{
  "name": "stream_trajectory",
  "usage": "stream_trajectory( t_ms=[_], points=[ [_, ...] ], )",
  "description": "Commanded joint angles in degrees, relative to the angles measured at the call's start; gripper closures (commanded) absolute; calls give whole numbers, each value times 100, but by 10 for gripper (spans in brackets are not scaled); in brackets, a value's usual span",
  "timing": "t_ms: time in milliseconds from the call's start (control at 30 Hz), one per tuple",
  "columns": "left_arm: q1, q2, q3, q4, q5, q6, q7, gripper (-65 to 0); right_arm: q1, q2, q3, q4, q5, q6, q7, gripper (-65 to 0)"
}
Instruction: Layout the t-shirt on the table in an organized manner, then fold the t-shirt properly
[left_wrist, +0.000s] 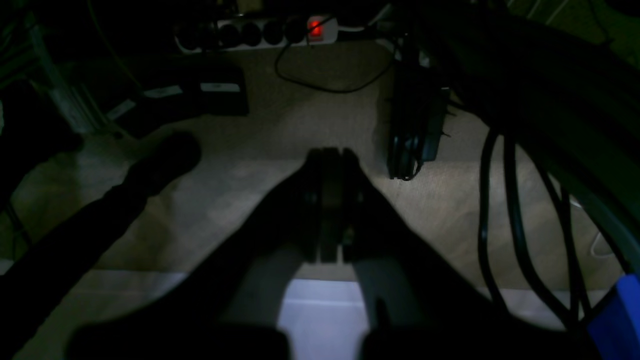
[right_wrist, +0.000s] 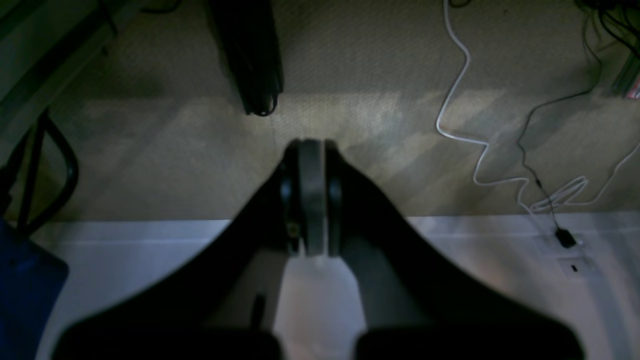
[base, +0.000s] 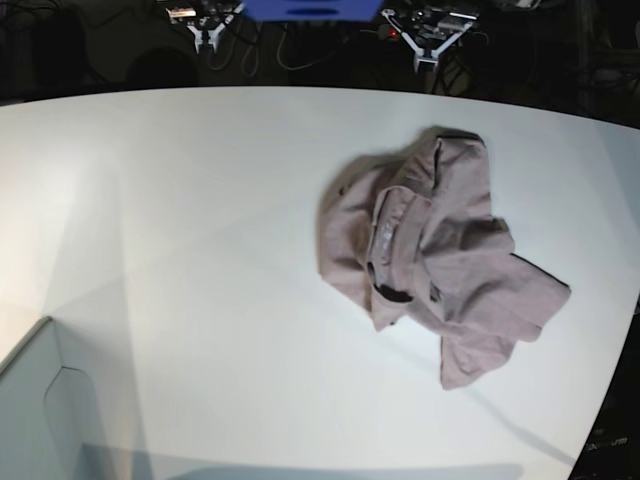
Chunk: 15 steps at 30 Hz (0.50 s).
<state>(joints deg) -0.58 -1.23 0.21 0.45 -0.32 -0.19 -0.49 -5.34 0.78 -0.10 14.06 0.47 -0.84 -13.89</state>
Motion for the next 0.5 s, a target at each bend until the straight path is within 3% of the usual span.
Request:
stream_trajectory(
  t_ms=[0, 133, 467],
  points=[
    [124, -13, -8, 12, 1, 5, 10, -1, -138, -20, -3, 119, 19, 97, -40, 0],
    [651, -206, -16, 795, -8, -3, 54, -1, -850, -12, -12, 1288, 28, 97, -92, 0],
    [2902, -663, -16, 4549, -8, -3, 133, -1, -3004, 85, -21, 5235, 19, 106, -92, 0]
  ],
)
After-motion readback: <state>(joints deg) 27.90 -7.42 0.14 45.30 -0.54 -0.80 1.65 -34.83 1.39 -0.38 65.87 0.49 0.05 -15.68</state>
